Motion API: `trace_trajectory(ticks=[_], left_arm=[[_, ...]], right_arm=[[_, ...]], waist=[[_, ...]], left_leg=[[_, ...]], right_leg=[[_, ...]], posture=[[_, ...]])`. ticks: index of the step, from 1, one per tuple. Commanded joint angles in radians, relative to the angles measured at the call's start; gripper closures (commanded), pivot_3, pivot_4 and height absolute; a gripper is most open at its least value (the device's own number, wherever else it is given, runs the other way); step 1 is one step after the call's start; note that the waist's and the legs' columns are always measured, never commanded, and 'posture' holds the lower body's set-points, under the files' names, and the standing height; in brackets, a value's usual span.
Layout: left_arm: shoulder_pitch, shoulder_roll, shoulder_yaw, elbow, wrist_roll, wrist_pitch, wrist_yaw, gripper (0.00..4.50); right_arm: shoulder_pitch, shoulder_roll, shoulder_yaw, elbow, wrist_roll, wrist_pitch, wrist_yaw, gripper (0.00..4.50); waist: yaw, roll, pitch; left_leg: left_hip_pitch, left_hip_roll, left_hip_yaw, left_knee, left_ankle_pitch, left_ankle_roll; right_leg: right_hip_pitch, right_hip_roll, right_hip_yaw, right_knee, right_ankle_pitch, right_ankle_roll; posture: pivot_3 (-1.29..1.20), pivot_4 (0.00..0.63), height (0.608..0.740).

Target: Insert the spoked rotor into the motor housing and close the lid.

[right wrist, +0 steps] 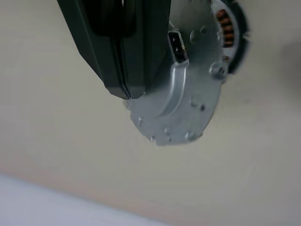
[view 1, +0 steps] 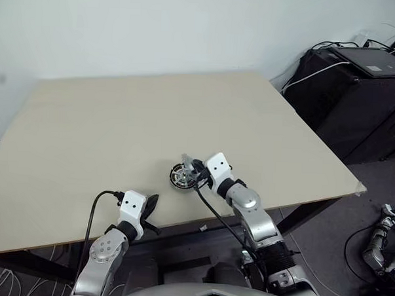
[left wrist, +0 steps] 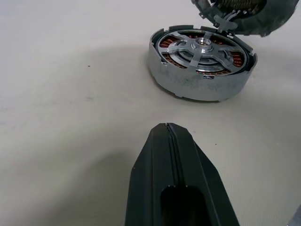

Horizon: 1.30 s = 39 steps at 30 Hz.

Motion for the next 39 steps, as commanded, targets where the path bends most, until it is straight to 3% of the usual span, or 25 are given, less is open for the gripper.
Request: trace_trajectory(ticks=[1, 14, 20, 23, 34, 35, 39], left_arm=[[-0.017, 0.003, 0.005, -0.036, -0.005, -0.004, -0.003, 4.5], [-0.01, 0.001, 0.005, -0.044, -0.003, -0.003, 0.005, 4.5], [-0.013, -0.002, 0.003, -0.044, -0.002, -0.004, 0.008, 4.5], [-0.011, -0.003, 0.002, -0.045, -0.001, -0.005, 0.009, 4.5], [-0.019, -0.005, 0.001, -0.036, -0.002, -0.01, 0.005, 4.5], [-0.02, -0.006, 0.001, -0.035, -0.002, -0.011, 0.006, 4.5], [-0.023, -0.009, 0.002, -0.032, -0.001, -0.014, 0.008, 4.5]], right_arm=[[-0.028, 0.022, 0.025, 0.026, 0.009, -0.011, 0.017, 4.47], [-0.081, 0.035, 0.032, 0.176, -0.016, 0.022, -0.009, 4.47], [-0.09, 0.014, 0.024, 0.141, 0.005, 0.063, 0.028, 4.47], [-0.086, -0.004, 0.009, 0.084, 0.058, 0.035, 0.094, 3.89], [-0.175, -0.126, 0.013, 0.1, 0.118, -0.073, 0.316, 0.23], [-0.186, -0.129, 0.014, 0.114, 0.123, -0.077, 0.337, 0.04], [-0.23, -0.138, 0.024, 0.184, 0.137, -0.077, 0.425, 0.04]], waist=[[0.0, 0.0, 0.0], [-0.002, 0.0, -0.002], [-0.001, 0.001, -0.006], [0.002, 0.001, -0.006], [0.001, 0.002, -0.005], [0.002, 0.002, -0.005], [0.003, 0.002, -0.005]], left_leg=[[0.0, 0.0, 0.0, 0.0, 0.0, 0.0], [0.0, 0.0, 0.002, 0.0, 0.0, 0.0], [0.001, 0.0, 0.002, 0.0, 0.0, 0.0], [0.001, 0.0, 0.001, 0.0, 0.0, 0.0], [0.001, 0.0, 0.002, 0.0, 0.0, 0.0], [0.001, 0.0, 0.002, 0.0, 0.0, 0.0], [0.001, 0.0, 0.002, 0.001, 0.0, 0.0]], right_leg=[[0.0, 0.0, 0.0, 0.0, 0.0, 0.0], [0.0, 0.0, 0.0, 0.001, 0.0, 0.0], [0.001, 0.0, 0.0, 0.001, 0.0, -0.001], [0.001, 0.0, 0.0, 0.001, 0.0, -0.001], [0.0, 0.0, 0.0, 0.001, 0.0, -0.001], [0.0, 0.0, 0.0, 0.001, 0.0, -0.001], [0.001, 0.0, 0.0, 0.001, 0.0, -0.001]], posture=[[0.0, 0.0, 0.74], [0.0, 0.0, 0.74], [0.0, 0.0, 0.74], [0.0, 0.0, 0.74], [0.0, 0.0, 0.74], [0.0, 0.0, 0.74], [0.0, 0.0, 0.74]])
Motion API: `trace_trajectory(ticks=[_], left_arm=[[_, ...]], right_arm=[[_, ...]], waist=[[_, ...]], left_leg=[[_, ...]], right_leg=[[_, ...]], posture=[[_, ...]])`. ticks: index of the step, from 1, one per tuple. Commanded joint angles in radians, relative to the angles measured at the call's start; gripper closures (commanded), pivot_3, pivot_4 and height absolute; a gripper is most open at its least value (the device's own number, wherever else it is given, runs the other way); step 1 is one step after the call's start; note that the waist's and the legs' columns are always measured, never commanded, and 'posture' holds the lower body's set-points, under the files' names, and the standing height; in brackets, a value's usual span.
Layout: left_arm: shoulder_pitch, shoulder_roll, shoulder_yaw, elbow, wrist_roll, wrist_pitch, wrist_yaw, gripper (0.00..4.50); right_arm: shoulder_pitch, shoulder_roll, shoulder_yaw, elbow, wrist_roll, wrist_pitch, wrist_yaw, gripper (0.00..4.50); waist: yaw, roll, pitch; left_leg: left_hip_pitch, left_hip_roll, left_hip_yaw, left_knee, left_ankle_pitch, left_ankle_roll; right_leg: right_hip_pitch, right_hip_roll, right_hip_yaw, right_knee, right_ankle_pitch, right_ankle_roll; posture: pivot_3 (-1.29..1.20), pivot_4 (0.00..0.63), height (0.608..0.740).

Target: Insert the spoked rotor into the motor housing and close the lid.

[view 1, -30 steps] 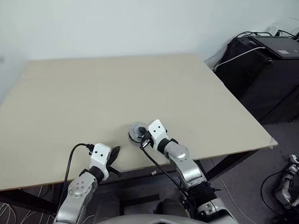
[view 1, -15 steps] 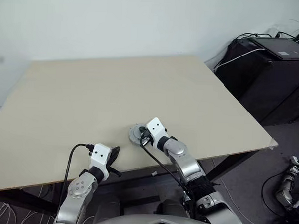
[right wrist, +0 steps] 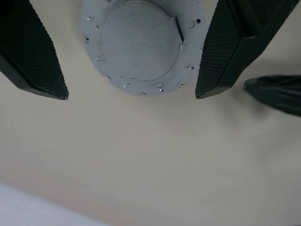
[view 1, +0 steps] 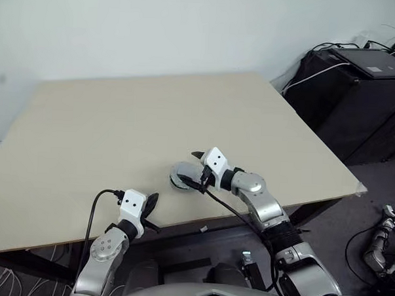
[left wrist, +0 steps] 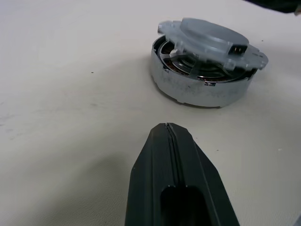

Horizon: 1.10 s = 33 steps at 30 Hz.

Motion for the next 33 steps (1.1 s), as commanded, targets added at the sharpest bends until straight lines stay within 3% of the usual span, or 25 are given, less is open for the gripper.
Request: trace_trajectory(ticks=[1, 28, 33], left_arm=[[-0.016, -0.006, 0.002, -0.033, -0.002, -0.017, 0.004, 4.5], [0.057, -0.021, 0.023, -0.091, -0.004, -0.031, 0.063, 4.5], [0.06, -0.02, 0.023, -0.094, -0.006, -0.03, 0.067, 4.5]], right_arm=[[-0.055, -0.005, -0.002, 0.05, 0.021, -0.018, 0.074, 0.04], [-0.249, 0.039, -0.006, 0.47, -0.036, -0.089, 0.171, 0.04], [-0.247, 0.043, -0.026, 0.471, -0.027, -0.079, 0.171, 1.21]], waist=[[0.0, 0.0, 0.0], [-0.002, 0.001, 0.0], [-0.002, 0.001, 0.0]], left_leg=[[0.0, 0.0, 0.0, 0.0, 0.0, 0.0], [0.0, 0.0, 0.001, 0.001, 0.0, 0.0], [0.0, 0.0, 0.001, 0.001, 0.0, 0.0]], right_leg=[[0.0, 0.0, 0.0, 0.0, 0.0, 0.0], [0.0, 0.0, 0.0, 0.001, 0.002, -0.003], [0.0, 0.0, 0.0, 0.002, 0.002, -0.003]], posture=[[0.0, 0.0, 0.74], [0.0, 0.0, 0.74], [0.0, 0.0, 0.74]])
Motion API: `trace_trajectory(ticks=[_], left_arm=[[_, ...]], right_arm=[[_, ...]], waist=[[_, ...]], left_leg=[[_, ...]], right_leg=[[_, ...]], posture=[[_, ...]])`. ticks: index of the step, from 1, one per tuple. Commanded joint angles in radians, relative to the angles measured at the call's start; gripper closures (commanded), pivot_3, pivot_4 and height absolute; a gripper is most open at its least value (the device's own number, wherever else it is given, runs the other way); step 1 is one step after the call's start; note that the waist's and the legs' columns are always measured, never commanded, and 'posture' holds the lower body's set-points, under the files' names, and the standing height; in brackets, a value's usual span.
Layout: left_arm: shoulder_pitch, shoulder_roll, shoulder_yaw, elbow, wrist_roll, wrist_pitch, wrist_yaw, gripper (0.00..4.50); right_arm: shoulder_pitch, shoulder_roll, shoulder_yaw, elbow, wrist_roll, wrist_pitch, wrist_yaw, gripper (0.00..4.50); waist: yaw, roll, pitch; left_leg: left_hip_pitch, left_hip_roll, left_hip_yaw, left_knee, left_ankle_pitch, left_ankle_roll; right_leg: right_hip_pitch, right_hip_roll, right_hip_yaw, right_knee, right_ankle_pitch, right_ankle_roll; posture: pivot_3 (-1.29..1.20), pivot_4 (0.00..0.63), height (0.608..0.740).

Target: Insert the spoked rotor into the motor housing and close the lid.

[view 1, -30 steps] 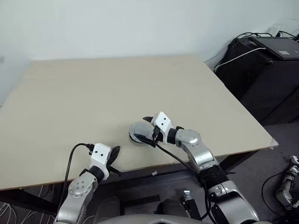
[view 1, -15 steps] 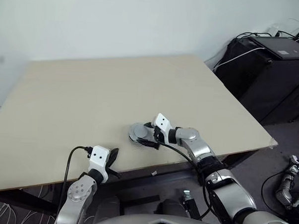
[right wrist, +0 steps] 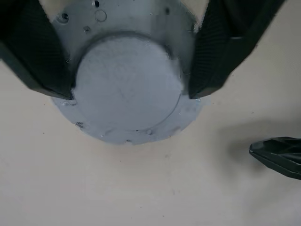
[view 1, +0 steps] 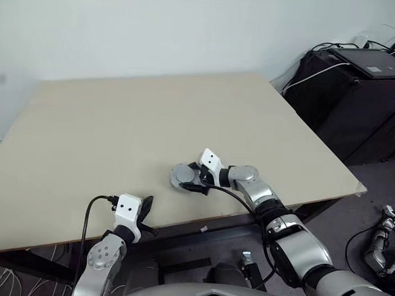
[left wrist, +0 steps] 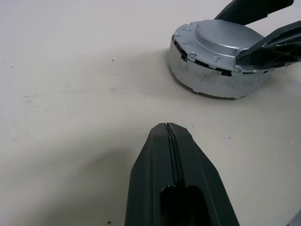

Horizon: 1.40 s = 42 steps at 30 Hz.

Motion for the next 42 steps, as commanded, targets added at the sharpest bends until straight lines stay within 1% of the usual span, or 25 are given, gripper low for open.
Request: trace_trajectory(ticks=[1, 5, 10, 17, 23, 34, 42], left_arm=[[-0.005, -0.005, 0.009, -0.051, -0.006, -0.023, 0.002, 4.5], [-0.01, -0.005, 0.006, -0.048, -0.006, -0.02, -0.001, 4.5], [-0.024, -0.004, 0.001, -0.041, -0.007, -0.014, -0.01, 4.5], [-0.032, -0.006, -0.002, -0.035, -0.006, -0.011, -0.018, 4.5], [-0.033, -0.01, -0.003, -0.036, -0.004, -0.01, -0.021, 4.5], [-0.033, -0.019, -0.004, -0.031, 0.001, -0.013, -0.022, 4.5], [-0.035, -0.018, -0.006, -0.027, 0.001, -0.013, -0.028, 4.5]], right_arm=[[-0.014, 0.006, -0.037, -0.025, 0.021, 0.002, 0.003, 1.21], [0.014, 0.017, -0.083, -0.091, 0.075, 0.06, -0.004, 1.21], [0.057, 0.023, -0.11, -0.17, 0.092, 0.13, -0.045, 1.21], [0.098, 0.028, -0.073, -0.216, 0.045, 0.156, -0.114, 1.21], [0.11, 0.039, -0.043, -0.213, 0.001, 0.156, -0.161, 1.21], [0.118, 0.025, 0.008, -0.223, -0.06, 0.175, -0.201, 1.21], [0.125, 0.026, 0.01, -0.248, -0.048, 0.246, -0.197, 1.21]], waist=[[0.0, 0.0, 0.0], [0.001, 0.0, 0.0], [0.003, 0.0, 0.0], [0.004, 0.001, 0.0], [0.003, 0.0, 0.0], [0.001, 0.002, -0.001], [0.001, 0.004, -0.003]], left_leg=[[0.0, 0.0, 0.0, 0.0, 0.0, 0.0], [0.0, 0.0, 0.0, 0.0, 0.0, 0.0], [-0.001, 0.0, 0.0, 0.0, 0.0, 0.0], [-0.001, 0.0, 0.0, 0.0, 0.0, 0.0], [0.0, 0.0, 0.0, 0.0, 0.0, 0.0], [0.001, 0.0, 0.0, 0.0, 0.0, 0.0], [0.001, 0.0, -0.001, 0.0, 0.0, 0.0]], right_leg=[[0.0, 0.0, 0.0, 0.0, 0.0, 0.0], [0.0, 0.0, 0.0, 0.0, 0.0, 0.0], [-0.001, 0.0, 0.0, 0.0, 0.0, 0.0], [-0.001, 0.0, 0.0, 0.0, 0.0, 0.0], [0.0, 0.0, 0.0, 0.0, 0.0, 0.001], [0.0, 0.0, 0.0, 0.002, -0.001, 0.002], [0.0, 0.0, 0.0, 0.002, -0.001, 0.002]], posture=[[0.0, 0.0, 0.74], [0.0, 0.0, 0.74], [0.0, 0.0, 0.74], [0.0, 0.0, 0.74], [0.0, 0.0, 0.74], [0.0, 0.0, 0.74], [0.0, 0.0, 0.74]])
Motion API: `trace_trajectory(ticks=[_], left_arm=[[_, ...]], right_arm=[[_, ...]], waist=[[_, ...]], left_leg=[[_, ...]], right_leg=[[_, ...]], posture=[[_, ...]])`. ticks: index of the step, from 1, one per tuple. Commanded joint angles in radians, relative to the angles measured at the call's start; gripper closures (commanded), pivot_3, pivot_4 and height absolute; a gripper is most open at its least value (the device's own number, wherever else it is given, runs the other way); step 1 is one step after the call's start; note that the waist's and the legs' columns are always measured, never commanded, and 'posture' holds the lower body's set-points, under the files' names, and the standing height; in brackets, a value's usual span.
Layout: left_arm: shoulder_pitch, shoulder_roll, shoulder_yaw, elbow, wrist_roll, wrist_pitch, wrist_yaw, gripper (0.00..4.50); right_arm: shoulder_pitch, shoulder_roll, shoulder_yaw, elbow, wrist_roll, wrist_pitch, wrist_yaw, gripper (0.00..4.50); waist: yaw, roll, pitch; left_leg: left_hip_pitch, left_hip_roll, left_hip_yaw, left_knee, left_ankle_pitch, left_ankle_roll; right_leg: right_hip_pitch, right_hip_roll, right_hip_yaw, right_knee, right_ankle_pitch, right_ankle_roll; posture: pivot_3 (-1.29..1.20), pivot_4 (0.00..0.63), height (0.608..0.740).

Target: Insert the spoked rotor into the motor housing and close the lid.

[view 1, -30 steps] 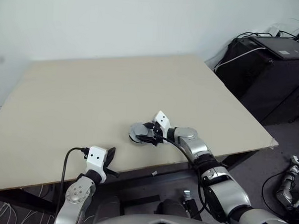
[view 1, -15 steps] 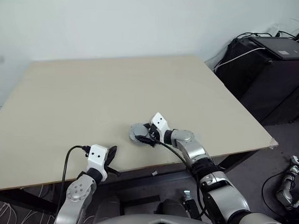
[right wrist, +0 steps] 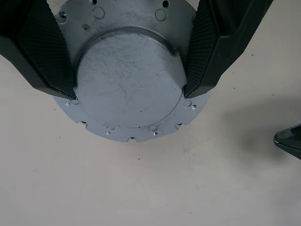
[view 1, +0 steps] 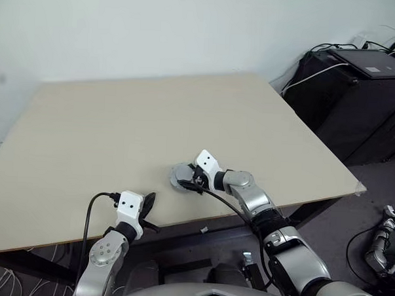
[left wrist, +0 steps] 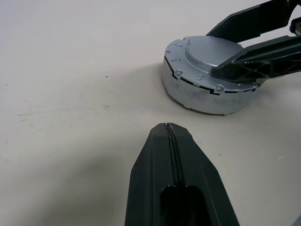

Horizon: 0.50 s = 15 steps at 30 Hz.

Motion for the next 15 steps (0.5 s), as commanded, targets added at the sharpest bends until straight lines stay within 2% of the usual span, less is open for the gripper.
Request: trace_trajectory(ticks=[1, 11, 15], left_arm=[[-0.013, 0.0, -0.009, -0.025, 0.0, -0.014, -0.006, 4.5], [-0.014, 0.0, -0.013, -0.023, -0.002, -0.015, -0.007, 4.5], [-0.014, 0.0, -0.017, -0.024, -0.002, -0.014, -0.006, 4.5]], right_arm=[[0.009, -0.003, -0.004, -0.003, -0.002, 0.055, -0.005, 1.21], [0.0, -0.006, -0.018, -0.001, 0.018, 0.103, 0.003, 1.21], [0.013, -0.008, -0.017, -0.007, 0.018, 0.027, 0.002, 1.21]], waist=[[0.0, 0.0, 0.0], [0.003, 0.001, -0.001], [0.003, 0.001, -0.001]], left_leg=[[0.0, 0.0, 0.0, 0.0, 0.0, 0.0], [0.0, 0.0, 0.0, 0.0, 0.0, 0.0], [0.0, 0.0, -0.001, 0.0, 0.0, 0.0]], right_leg=[[0.0, 0.0, 0.0, 0.0, 0.0, 0.0], [0.0, 0.0, 0.0, 0.0, 0.0, 0.0], [0.0, 0.0, 0.0, 0.0, 0.0, 0.0]], posture=[[0.0, 0.0, 0.74], [0.0, 0.0, 0.74], [0.0, 0.0, 0.74]])
